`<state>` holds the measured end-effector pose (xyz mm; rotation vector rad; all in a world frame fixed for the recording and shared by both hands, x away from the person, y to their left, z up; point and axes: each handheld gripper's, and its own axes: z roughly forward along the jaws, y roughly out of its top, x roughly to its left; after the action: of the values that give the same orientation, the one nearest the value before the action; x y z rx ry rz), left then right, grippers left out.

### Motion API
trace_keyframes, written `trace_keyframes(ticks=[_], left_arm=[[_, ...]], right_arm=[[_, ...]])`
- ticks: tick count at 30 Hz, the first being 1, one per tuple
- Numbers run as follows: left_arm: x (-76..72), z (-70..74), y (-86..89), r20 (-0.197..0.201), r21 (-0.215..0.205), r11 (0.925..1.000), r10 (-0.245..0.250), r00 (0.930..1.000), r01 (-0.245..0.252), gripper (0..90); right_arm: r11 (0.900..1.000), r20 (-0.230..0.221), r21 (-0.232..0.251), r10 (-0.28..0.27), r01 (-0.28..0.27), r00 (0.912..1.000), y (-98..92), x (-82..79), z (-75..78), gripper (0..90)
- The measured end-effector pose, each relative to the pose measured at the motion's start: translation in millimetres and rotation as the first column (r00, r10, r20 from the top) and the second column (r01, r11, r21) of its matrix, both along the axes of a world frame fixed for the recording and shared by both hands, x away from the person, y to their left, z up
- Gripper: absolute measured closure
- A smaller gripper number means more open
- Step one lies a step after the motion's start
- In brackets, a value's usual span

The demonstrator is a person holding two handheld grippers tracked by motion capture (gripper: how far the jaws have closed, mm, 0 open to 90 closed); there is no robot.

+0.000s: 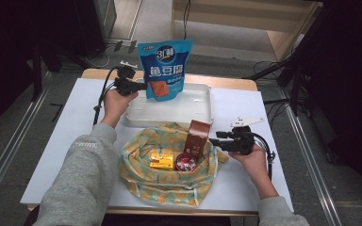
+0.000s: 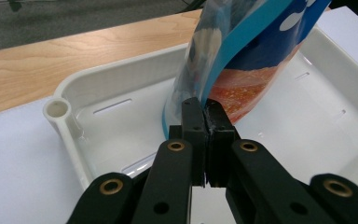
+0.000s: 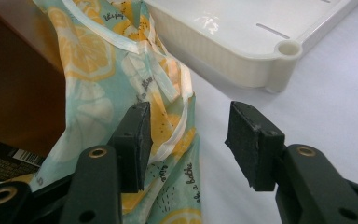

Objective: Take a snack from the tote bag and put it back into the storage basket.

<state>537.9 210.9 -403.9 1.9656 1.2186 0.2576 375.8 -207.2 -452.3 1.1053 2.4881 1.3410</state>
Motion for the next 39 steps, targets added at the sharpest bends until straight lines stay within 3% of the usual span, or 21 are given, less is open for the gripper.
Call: trace_keyframes(ticks=[8,13,15,25,30,39], left_arm=[[-5.2,2.1,-0.5,-0.006,0.003,0.9993,-0.038,0.9993,0.038,79.7],[-9.7,6.6,2.5,-0.027,0.002,0.999,-0.044,0.9987,0.045,67.4],[-13.5,8.3,3.1,-0.018,0.0,0.9989,-0.048,0.9987,0.048,63.0],[-35.2,13.4,8.3,-0.03,-0.016,0.9962,-0.086,0.9959,0.085,53.2],[-45.4,15.6,9.8,-0.061,-0.012,0.9933,-0.115,0.9914,0.115,48.2],[-68.7,23.1,13.2,-0.053,-0.03,0.9867,-0.161,0.9855,0.16,44.3]], right_arm=[[1.0,0.001,0.002,-0.001,0.001,1.0,-0.3,-1.6,0.5,50.3],[1.0,0.003,0.004,-0.006,0.006,1.0,-2.1,-1.4,1.2,50.3],[1.0,0.0,0.003,-0.009,0.009,1.0,-2.4,-1.8,1.4,50.3],[1.0,0.003,0.004,-0.017,0.017,0.9998,-3.0,-4.0,4.1,50.0],[1.0,0.005,0.002,-0.018,0.018,0.9998,-2.5,-5.6,6.4,49.8],[1.0,0.003,0.006,-0.024,0.024,0.9997,-3.5,-10.6,12.9,48.7]])
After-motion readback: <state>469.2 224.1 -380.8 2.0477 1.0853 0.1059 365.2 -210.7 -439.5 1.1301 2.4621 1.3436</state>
